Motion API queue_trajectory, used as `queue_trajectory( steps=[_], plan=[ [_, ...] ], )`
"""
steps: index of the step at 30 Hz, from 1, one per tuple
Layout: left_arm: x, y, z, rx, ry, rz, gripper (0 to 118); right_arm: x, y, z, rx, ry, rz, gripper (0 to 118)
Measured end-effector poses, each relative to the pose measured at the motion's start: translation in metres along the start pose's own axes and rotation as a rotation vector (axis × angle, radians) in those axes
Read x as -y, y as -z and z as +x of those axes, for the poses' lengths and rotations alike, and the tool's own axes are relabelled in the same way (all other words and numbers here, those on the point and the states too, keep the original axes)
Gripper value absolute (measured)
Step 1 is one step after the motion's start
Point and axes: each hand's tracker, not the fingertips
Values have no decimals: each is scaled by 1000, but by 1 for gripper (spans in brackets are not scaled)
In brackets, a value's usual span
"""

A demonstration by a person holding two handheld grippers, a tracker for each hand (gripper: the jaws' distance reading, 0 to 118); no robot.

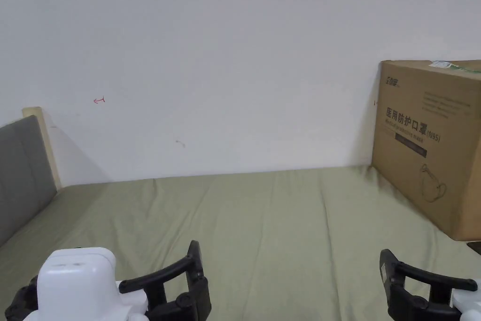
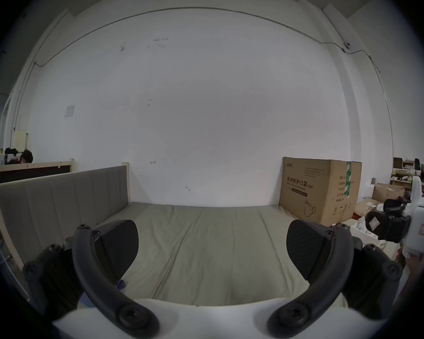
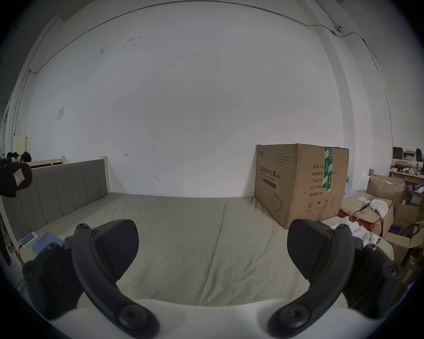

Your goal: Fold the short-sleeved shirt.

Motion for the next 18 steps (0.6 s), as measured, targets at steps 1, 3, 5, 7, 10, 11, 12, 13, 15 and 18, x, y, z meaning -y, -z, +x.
queue_trajectory(
  steps=[1,3,5,7,10,11,12,13,15,18],
  plan=[
    [-1,1,-1,-3,-9,-11,118,0,0,0,-5,0,-6,118],
    [4,-1,0,-25,-41,-35,118,2,0,-2,-8,-7,-12,118],
    [6,-1,1,-16,-74,-60,118,4,0,-2,-12,-9,-21,118],
    [10,6,-3,26,-120,-86,118,4,0,-3,-14,-4,-33,118],
    [8,12,-7,-85,-87,-111,118,3,-2,-3,-17,-8,-32,118],
    [8,13,-9,-77,-92,-109,118,3,-3,-2,-14,-10,-27,118],
    [8,11,-14,-69,-96,-111,118,2,-4,-2,-14,-8,-23,118],
    [5,11,-18,-57,-105,-130,118,1,-5,-1,-15,-3,-19,118],
    [5,9,-11,-49,-124,-134,118,-1,-8,0,-13,6,-16,118],
    [-1,2,-13,-63,-143,-124,118,-4,-15,3,-12,19,-8,118]
  ],
)
